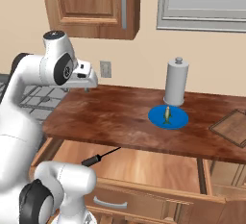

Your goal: Pick up the knife from the drawer and place it on the cutting board. Then place the meat from the plate to the cutting board.

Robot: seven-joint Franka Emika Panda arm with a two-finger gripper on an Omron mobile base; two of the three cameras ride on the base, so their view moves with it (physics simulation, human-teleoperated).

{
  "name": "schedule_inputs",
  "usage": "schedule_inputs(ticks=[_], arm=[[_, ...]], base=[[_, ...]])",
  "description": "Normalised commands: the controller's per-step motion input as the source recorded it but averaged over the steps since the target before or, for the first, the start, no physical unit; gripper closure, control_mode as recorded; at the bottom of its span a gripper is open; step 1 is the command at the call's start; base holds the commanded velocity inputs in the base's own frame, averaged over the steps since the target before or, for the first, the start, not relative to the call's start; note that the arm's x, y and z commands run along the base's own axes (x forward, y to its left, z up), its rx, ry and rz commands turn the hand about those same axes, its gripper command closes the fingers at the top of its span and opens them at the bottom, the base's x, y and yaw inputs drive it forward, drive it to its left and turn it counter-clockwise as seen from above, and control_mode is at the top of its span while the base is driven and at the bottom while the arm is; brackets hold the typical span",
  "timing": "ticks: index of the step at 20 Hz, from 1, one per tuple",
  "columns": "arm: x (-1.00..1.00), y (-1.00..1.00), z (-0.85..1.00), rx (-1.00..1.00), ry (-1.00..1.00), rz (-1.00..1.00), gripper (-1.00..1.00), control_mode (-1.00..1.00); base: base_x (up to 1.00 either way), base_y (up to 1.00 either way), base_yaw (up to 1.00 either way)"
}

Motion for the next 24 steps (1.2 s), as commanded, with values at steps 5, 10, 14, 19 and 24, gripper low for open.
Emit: schedule_inputs(ticks=[5, 10, 14, 19, 24], arm=[[-0.54, 0.01, -0.01, 0.0, -0.09, -0.01, -1.0, -1.0], [-0.51, 0.0, -0.03, 0.0, 0.0, -0.02, -1.0, -1.0], [-0.59, 0.0, 0.0, 0.0, 0.0, -0.03, -1.0, -1.0], [-0.72, 0.0, 0.0, 0.01, 0.0, -0.03, -1.0, -1.0], [-0.39, 0.0, 0.0, 0.0, 0.19, -0.05, -1.0, -1.0]], base=[[0.0, 0.0, 0.0], [0.0, 0.0, 0.0], [0.0, 0.0, 0.0], [0.0, 0.0, 0.0], [0.0, 0.0, 0.0]])
